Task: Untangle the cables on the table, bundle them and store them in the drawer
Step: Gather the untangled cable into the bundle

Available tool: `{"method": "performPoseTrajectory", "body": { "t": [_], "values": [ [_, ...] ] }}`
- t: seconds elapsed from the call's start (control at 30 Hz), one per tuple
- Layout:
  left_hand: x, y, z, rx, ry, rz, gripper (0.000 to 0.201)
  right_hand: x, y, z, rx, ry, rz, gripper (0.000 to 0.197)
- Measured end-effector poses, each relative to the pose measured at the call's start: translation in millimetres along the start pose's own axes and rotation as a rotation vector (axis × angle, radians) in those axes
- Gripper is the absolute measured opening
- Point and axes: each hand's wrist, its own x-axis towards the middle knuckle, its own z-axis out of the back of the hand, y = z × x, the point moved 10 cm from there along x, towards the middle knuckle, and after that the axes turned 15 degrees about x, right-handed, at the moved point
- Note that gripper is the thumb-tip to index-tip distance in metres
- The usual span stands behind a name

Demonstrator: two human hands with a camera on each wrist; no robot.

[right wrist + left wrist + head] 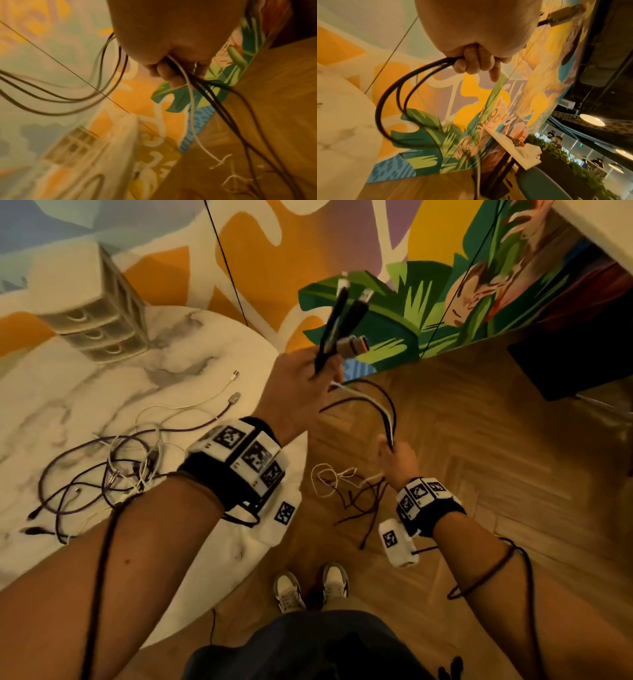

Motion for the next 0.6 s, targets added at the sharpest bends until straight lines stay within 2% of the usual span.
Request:
{"method": "performPoseTrajectory", "body": {
  "t": [0.07, 0.1, 0.17, 0.2, 0.23, 0.27, 0.33, 0.37, 0.43, 0.5, 0.57, 0.6],
  "values": [
    [1, -5, 4, 0.049, 0.017, 0.015, 0.036, 2, -37, -6, -0.212, 0.122, -0.176, 0.031],
    [-1, -7, 1, 0.014, 0.046, 0.017, 0.039, 1, -46, -13, -0.3, 0.204, -0.211, 0.029],
    [-7, -3, -17, -0.155, 0.143, 0.059, 0.043, -2, -37, -24, -0.422, 0.302, -0.132, 0.025],
    [-12, -1, -29, -0.253, 0.2, 0.099, 0.043, -4, -21, -28, -0.391, 0.324, -0.055, 0.023],
    [-18, 3, -41, -0.316, 0.239, 0.14, 0.043, -10, -3, -31, -0.246, 0.359, 0.002, 0.025],
    [-23, 4, -52, -0.342, 0.267, 0.172, 0.043, -20, 20, -34, 0.0, 0.419, 0.027, 0.027],
    [-31, 3, -68, -0.312, 0.313, 0.192, 0.038, -48, 70, -35, 0.546, 0.601, 0.052, 0.028],
    [-33, 5, -76, -0.285, 0.332, 0.195, 0.033, -62, 93, -33, 0.748, 0.692, 0.05, 0.033],
    [-37, 10, -87, -0.22, 0.37, 0.191, 0.024, -83, 128, -27, 0.921, 0.821, 0.073, 0.047],
    [-41, 9, -93, -0.072, 0.387, 0.085, 0.019, -88, 142, -27, 0.77, 0.792, 0.137, 0.048],
    [-49, 6, -100, 0.024, 0.438, 0.004, 0.018, -85, 146, -27, 0.491, 0.673, 0.231, 0.031],
    [-54, 6, -104, 0.068, 0.468, -0.005, 0.023, -83, 145, -29, 0.442, 0.631, 0.227, 0.026]
  ]
}}
